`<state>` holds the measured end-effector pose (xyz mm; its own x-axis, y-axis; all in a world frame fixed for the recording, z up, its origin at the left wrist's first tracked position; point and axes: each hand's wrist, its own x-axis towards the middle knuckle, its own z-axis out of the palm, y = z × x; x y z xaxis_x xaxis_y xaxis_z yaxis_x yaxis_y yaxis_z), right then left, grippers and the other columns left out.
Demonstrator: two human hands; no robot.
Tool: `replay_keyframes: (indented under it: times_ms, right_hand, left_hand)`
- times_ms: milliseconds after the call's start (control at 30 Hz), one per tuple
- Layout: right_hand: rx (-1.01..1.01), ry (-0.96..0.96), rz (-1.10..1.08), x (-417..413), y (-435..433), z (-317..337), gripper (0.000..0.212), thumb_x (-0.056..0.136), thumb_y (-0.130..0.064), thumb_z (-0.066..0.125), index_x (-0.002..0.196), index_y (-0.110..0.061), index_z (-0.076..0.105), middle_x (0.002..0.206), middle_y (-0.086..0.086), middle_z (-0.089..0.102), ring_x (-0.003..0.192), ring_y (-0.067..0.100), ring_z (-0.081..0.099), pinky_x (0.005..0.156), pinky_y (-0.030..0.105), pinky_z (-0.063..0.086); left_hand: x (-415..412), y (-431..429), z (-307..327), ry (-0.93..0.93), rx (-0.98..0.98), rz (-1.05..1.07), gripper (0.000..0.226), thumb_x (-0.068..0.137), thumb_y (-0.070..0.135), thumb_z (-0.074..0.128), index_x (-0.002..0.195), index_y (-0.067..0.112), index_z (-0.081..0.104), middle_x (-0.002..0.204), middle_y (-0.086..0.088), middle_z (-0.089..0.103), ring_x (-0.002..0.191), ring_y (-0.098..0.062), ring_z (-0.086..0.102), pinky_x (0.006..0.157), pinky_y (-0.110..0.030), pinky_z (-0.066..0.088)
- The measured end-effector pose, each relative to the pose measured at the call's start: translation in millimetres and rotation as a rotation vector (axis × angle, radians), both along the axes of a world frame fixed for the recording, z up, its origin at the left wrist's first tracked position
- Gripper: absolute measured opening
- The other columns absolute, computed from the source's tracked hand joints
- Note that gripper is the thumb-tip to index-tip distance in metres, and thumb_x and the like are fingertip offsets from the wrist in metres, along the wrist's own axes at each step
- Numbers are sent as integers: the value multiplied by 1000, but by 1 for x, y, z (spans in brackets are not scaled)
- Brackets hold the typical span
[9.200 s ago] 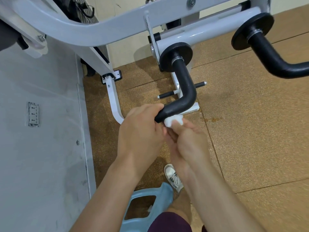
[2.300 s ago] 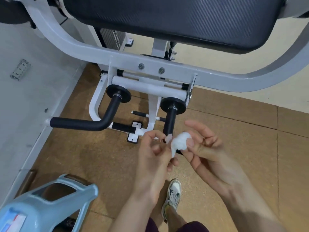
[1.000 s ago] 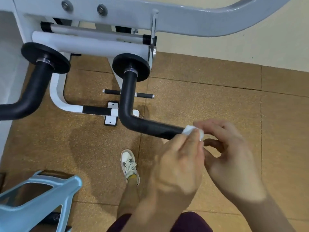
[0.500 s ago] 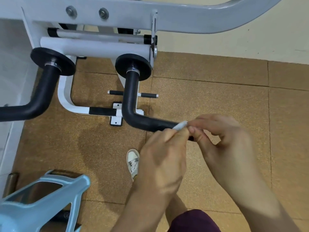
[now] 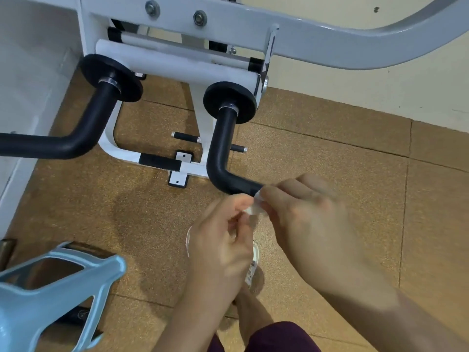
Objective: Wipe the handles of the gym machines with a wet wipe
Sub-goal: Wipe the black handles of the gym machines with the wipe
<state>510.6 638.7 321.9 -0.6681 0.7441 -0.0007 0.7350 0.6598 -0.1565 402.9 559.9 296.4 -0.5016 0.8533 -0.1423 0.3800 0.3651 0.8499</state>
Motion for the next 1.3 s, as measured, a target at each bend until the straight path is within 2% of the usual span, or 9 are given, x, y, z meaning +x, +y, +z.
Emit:
replay_keyframes:
  times_ms: [100, 267, 467, 600, 733, 833, 1033, 1200, 1300]
  right_hand:
    - [58, 64, 28, 29, 0, 6, 16, 70, -1, 78, 78, -14, 71, 76, -2, 70, 68, 21, 56, 66, 24, 37]
    - [94, 130, -8, 30, -2, -6, 28, 68, 8, 73, 92, -7, 74, 94, 3, 74, 77, 28, 62, 72, 25, 41]
    - [86, 153, 63, 46, -3, -5, 23, 84, -13, 67, 103, -2, 72, 109, 9, 71, 87, 26, 64, 82, 24, 43]
    - [61, 233, 88, 14, 4, -18, 18, 80, -8, 73, 98, -5, 74, 102, 5, 74, 85, 26, 65, 75, 30, 51]
    - [-163, 369, 150, 5, 17, -19, 12, 83, -8, 67, 92, -10, 75, 101, -2, 73, 93, 16, 63, 84, 27, 51]
    - [-265, 351, 79, 23, 27, -4, 11, 76, -8, 74, 83, -16, 76, 97, -7, 73, 92, 13, 65, 79, 33, 54]
    - [-283, 349, 214, -28, 28, -18, 13, 83, -13, 64, 76, -15, 74, 91, -4, 68, 83, 19, 63, 68, 34, 52]
    - [-227, 300, 280, -24, 30, -14, 11, 81, -6, 71, 75, -16, 72, 80, -3, 65, 74, 20, 58, 62, 36, 48]
    - [-340, 383, 219, -58, 36, -23, 12, 86, -19, 64, 82, -17, 74, 89, -1, 63, 78, 13, 59, 68, 23, 48]
  left_hand:
    - [-2, -2, 5, 48, -58, -115, 26, 88, 13, 56, 97, 37, 58, 95, 18, 56, 89, -1, 54, 76, -17, 43]
    - [0, -2, 11, -59, -72, -144, 25, 89, 16, 52, 108, 30, 63, 97, 18, 56, 91, 0, 53, 76, -17, 42]
    - [-2, -3, 14, -180, -52, -19, 22, 90, 17, 58, 104, 33, 65, 96, 22, 59, 95, 8, 54, 81, -8, 43]
    - [-5, -3, 9, -220, -34, 74, 20, 87, 23, 63, 104, 33, 64, 97, 18, 62, 93, 4, 59, 78, -10, 46]
    - [-13, -5, -2, 0, -28, 110, 17, 89, 26, 58, 104, 28, 66, 106, 18, 53, 95, 2, 54, 78, -7, 42]
    - [-18, -6, -8, 86, -30, 124, 21, 86, 21, 55, 103, 25, 67, 113, 13, 48, 96, -3, 53, 79, -6, 40]
    - [-23, -1, -10, 100, 16, 120, 22, 83, 13, 56, 99, 22, 68, 106, 14, 51, 96, 5, 50, 77, -3, 37]
    - [-28, -4, -12, 64, -7, 139, 25, 85, 18, 52, 104, 26, 66, 103, 19, 56, 94, 5, 54, 75, -6, 41]
    - [-30, -2, -12, -19, -13, 180, 28, 90, 18, 52, 112, 34, 59, 101, 24, 56, 95, 8, 54, 75, -9, 44]
